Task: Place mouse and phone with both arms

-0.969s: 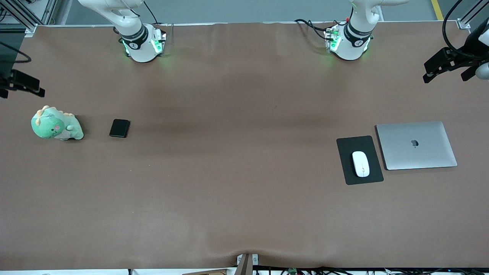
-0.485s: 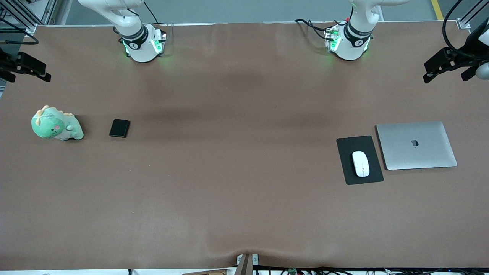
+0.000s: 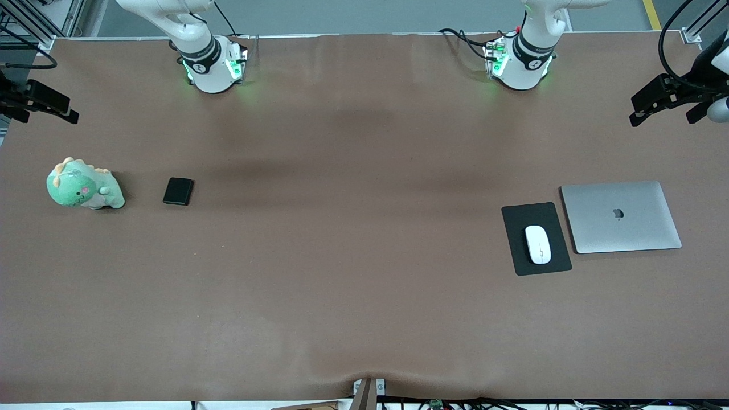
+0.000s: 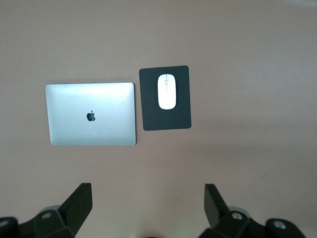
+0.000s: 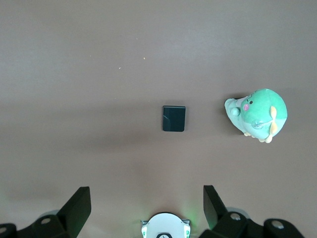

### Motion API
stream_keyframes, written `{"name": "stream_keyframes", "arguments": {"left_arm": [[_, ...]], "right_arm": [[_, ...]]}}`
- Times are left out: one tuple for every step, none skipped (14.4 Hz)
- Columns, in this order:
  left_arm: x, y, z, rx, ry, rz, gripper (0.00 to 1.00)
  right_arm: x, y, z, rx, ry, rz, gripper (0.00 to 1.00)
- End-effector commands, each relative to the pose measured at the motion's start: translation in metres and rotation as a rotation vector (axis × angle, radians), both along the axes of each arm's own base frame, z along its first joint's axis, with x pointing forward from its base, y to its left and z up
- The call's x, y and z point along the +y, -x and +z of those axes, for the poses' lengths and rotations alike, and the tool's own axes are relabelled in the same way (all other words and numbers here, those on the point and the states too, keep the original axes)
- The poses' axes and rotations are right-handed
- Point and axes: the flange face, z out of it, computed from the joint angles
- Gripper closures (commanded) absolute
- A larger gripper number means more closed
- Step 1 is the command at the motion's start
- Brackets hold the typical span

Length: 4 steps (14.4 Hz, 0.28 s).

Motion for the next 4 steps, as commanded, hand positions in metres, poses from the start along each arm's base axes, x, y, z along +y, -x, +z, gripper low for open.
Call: {"name": "stream_keyframes", "arguments": {"left_arm": [[-0.0003,0.0002,0.0090,-0.014,-0.006,-0.009,0.00],[-0.0003,0.0004,0.0088,-0.013,-0.006,-0.009,0.00],[-0.0003,0.0004,0.0088,-0.013,-0.006,-0.009,0.00],[0.0005,0.0003,0.0088,-0.013,-0.006,-0.007,0.00]], "right_arm": [[0.0043,0.0074,0.0013,-0.003,0.003,-0.007,0.00],[0.0043,0.0078,0.0009,0.001,0.022,-0.004,0.00],[0.0026,0.0079,0.0009,0.002,0.036,-0.005,0.00],[0.0001,0.0078,0.0000,0.005,0.038,-0.010,0.00]]}}
